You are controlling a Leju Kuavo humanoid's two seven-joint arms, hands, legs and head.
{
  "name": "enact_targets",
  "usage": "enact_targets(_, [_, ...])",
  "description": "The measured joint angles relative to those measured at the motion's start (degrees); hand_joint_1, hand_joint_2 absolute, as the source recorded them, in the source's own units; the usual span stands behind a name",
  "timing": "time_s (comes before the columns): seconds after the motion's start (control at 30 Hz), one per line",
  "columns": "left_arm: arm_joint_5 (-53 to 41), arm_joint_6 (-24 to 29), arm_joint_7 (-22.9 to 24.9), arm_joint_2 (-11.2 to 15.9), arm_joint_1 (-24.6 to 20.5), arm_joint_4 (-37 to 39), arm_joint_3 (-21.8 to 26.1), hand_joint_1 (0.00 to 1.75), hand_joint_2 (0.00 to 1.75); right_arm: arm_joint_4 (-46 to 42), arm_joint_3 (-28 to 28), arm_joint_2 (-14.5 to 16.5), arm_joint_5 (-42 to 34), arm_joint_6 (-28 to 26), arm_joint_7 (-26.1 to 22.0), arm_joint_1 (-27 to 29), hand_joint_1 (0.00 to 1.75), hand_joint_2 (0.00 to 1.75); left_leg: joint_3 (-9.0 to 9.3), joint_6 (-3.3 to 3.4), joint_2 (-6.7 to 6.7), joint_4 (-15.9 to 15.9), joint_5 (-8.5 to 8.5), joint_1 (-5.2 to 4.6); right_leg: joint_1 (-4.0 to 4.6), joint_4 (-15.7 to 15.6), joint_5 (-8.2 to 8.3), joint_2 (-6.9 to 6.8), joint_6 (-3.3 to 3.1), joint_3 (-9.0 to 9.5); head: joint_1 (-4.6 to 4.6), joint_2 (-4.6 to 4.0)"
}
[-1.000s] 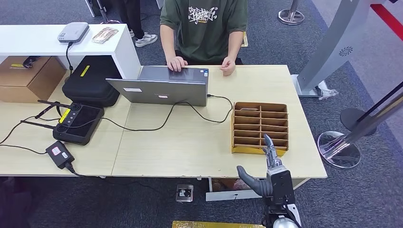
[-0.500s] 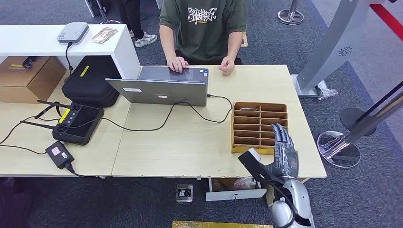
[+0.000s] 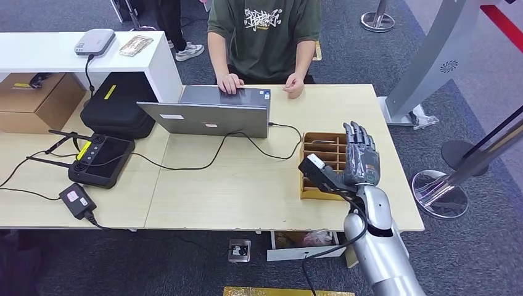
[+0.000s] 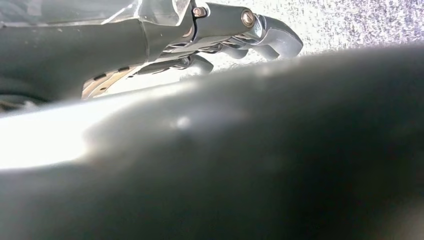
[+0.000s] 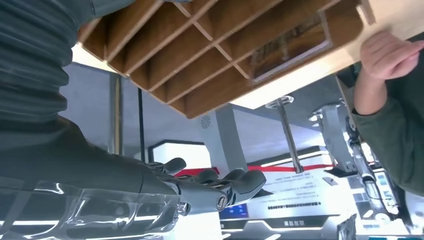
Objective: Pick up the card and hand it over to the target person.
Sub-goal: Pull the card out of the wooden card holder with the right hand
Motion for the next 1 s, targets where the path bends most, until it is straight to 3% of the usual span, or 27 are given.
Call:
enact_targets(0.23, [-0.98, -0.12, -0.15, -0.26, 0.07, 0.01, -0.71, 0.00, 0.00, 2.93, 0.73, -0.05, 0.38, -0.13, 0.61, -1.96, 0.00, 1.75, -0.03, 0.00, -0.10, 0.01, 0.00, 0.00, -0.01, 0.01, -0.02, -0.10, 0.00, 0.00, 0.00, 0.00])
enact_targets(0.67, [-0.47, 0.64, 0.23, -0.28, -0.17, 0.09, 0.46, 0.00, 0.00, 13.88, 2.50, 2.27, 1.04, -2.02, 1.07, -10.53, 0.00, 1.75, -0.10, -0.01, -0.09, 0.07, -0.01, -0.02, -0.03, 0.10, -0.03, -0.06, 0.01, -0.09, 0.00, 0.00])
enact_targets(1.0, [-0.84, 0.41, -0.08, -0.11, -0.11, 0.09, 0.24, 0.00, 0.00, 15.83, 2.32, 1.81, 0.88, -2.50, 1.33, -11.54, 0.00, 1.75, -0.07, -0.01, -0.20, 0.04, 0.00, -0.01, -0.02, 0.07, -0.05, -0.18, 0.01, -0.02, 0.00, 0.00])
